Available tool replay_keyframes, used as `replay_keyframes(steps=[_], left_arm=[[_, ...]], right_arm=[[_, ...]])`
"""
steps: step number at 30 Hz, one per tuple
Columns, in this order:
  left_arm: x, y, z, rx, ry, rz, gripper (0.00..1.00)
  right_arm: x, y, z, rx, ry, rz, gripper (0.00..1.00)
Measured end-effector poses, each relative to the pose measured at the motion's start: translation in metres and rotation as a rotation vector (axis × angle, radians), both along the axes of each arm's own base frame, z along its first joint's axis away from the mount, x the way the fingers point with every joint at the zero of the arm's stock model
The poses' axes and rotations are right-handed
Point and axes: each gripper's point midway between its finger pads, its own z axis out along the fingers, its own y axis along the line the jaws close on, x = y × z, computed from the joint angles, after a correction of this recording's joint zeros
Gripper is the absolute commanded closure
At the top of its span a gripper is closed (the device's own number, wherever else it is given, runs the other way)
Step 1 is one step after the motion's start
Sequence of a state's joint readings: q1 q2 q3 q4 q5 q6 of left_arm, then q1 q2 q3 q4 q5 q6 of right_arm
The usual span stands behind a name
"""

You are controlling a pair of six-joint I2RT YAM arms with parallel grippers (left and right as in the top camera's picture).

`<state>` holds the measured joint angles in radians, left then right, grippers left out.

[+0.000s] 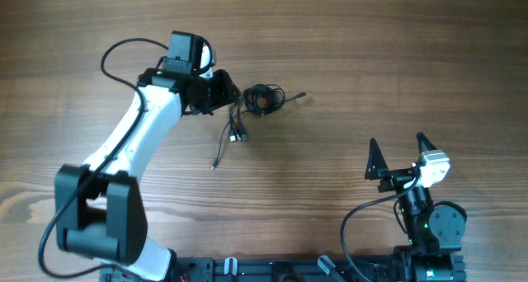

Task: Untangle cables
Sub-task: 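Reach the left gripper forward to the black cable bundle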

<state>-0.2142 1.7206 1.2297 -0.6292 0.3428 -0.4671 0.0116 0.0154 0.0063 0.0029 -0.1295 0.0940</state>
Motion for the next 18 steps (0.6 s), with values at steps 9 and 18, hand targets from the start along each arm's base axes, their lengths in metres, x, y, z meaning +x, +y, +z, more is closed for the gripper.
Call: replay_keyframes(steps=[9,18], left_arm=[[0.019,-0.028,-0.038,-0.029,0.038,0.082,0.47],[0.015,-0.028,-0.066,0.113,0.046,0.100,0.77]], right_arm=[[0.000,0.000,0.000,0.619,0.088,-0.004,0.00],[0.007,0.002,-0.044,0.789,0.296,-0.072,0.00]])
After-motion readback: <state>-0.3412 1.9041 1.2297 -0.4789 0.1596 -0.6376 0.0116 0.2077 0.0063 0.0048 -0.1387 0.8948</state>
